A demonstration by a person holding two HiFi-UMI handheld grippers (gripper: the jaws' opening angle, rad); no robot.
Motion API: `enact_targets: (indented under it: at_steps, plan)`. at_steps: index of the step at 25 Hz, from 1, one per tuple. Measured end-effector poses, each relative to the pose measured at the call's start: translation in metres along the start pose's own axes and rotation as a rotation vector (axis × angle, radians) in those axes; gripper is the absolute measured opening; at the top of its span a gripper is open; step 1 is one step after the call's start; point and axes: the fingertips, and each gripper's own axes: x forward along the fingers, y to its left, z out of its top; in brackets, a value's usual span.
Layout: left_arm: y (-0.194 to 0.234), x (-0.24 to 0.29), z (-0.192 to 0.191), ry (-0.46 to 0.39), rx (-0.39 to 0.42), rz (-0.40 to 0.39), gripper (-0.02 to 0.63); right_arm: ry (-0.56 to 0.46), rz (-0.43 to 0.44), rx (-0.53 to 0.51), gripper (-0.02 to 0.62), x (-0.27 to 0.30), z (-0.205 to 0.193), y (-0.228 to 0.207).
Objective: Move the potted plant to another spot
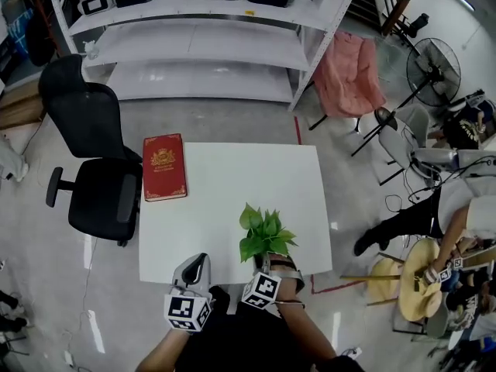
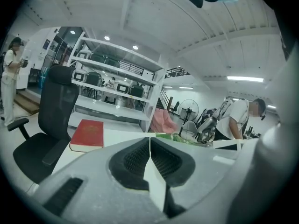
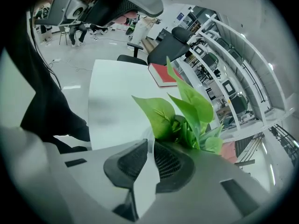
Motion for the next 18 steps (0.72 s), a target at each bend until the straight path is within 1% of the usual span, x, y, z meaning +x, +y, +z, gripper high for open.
enact_targets:
  at_steps: [4,9,14,18]
  plan:
    - [-0.030,0.007,-0.009,-0.001,-0.004,0.001,0.020,0.015,0.005,0.007,0.049,0.000,-0.035,0.009]
    - [-0.067,0.006,-0.014,0.012,0.015,-0.014,0.020,0.032,0.014,0.013,0.049,0.001,-0.074,0.019]
    - [-0.080,0.003,-0.020,0.014,0.032,-0.003,0.020,0.047,0.028,0.008,0.049,0.015,-0.098,0.025]
    - [-0.087,-0.001,-0.023,0.025,0.034,0.006,0.020,0.056,0.040,0.006,0.049,0.025,-0.108,0.031]
